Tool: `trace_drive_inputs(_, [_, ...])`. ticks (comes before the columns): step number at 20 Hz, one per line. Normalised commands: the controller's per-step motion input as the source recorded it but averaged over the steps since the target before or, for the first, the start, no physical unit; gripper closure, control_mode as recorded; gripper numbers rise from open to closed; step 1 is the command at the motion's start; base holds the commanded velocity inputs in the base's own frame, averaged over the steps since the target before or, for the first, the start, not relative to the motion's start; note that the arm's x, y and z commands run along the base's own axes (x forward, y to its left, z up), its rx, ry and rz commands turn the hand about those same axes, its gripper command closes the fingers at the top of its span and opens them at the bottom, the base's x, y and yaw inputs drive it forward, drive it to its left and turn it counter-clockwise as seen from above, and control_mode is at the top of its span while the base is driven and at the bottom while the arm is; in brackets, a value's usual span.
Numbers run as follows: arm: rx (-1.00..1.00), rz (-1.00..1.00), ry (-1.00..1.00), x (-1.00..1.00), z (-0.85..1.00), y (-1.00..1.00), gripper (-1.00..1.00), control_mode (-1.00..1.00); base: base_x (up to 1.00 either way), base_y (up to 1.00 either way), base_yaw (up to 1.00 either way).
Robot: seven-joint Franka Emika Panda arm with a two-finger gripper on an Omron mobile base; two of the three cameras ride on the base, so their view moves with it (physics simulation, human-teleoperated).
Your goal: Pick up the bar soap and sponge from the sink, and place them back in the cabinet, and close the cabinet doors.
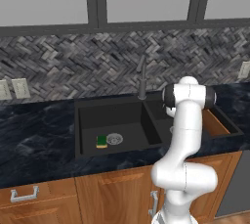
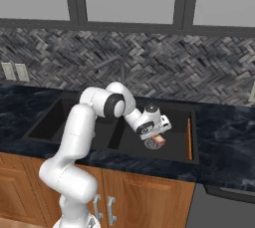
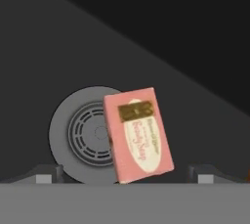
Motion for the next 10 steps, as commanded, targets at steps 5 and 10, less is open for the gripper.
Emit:
trace_drive_inputs(5, [0.0, 0.0, 0.0, 0.14, -0.06, -0.05, -1.0, -1.0, 0.0, 0.0, 0.0])
trace_drive_inputs(10, [0.0, 0.0, 0.0, 0.13, -0.15, -0.02, -1.0, -1.0, 0.0, 0.0, 0.0])
